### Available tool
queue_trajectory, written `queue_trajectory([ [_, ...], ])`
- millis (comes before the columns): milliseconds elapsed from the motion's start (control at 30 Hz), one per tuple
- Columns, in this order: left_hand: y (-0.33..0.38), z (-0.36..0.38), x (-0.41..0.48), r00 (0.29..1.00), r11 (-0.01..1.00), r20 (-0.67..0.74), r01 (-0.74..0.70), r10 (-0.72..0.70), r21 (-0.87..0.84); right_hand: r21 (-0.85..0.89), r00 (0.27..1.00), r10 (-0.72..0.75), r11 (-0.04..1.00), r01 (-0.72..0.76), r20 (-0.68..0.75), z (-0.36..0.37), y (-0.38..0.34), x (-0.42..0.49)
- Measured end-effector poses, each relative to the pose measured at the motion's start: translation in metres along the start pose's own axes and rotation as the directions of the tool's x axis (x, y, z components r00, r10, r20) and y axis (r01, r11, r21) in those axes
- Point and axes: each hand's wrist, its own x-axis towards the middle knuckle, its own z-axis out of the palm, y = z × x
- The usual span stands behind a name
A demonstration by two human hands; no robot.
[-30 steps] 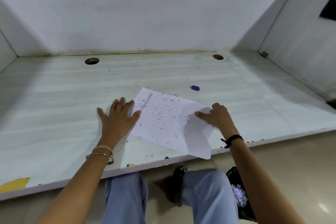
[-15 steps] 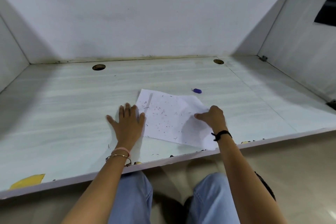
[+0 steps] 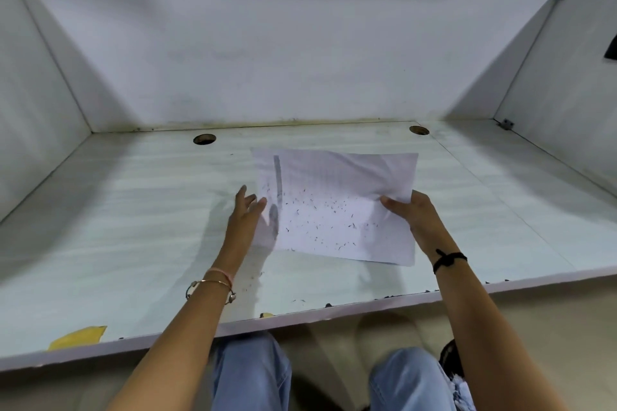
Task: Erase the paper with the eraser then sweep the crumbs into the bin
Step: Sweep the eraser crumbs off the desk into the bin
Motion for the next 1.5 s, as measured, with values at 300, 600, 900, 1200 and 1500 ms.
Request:
queue_trajectory([
  [300,0.037,-0.011,0.009,0.970,0.953,-0.048,-0.242,0.237,-0.180,0.078,0.984,-0.167,0.982,0.171,-0.054,0.010,-0.027,0.008],
  [600,0.048,0.006,0.006,0.903,0.941,-0.274,-0.336,0.332,0.031,0.002,0.973,-0.222,0.975,0.223,-0.068,0.031,-0.012,0.016],
  [900,0.045,0.009,0.010,0.869,0.948,-0.403,-0.200,0.288,0.247,-0.216,0.978,-0.205,0.957,0.191,-0.042,0.041,-0.005,0.021],
  [1200,0.050,0.007,0.018,0.818,0.990,-0.570,-0.129,0.078,-0.049,0.249,0.997,-0.063,0.966,0.071,-0.040,0.073,-0.015,0.018],
  [1500,0.043,-0.026,-0.003,0.960,0.924,-0.274,-0.053,-0.058,-0.380,0.340,0.972,0.108,0.924,-0.176,0.211,0.139,-0.002,0.012],
])
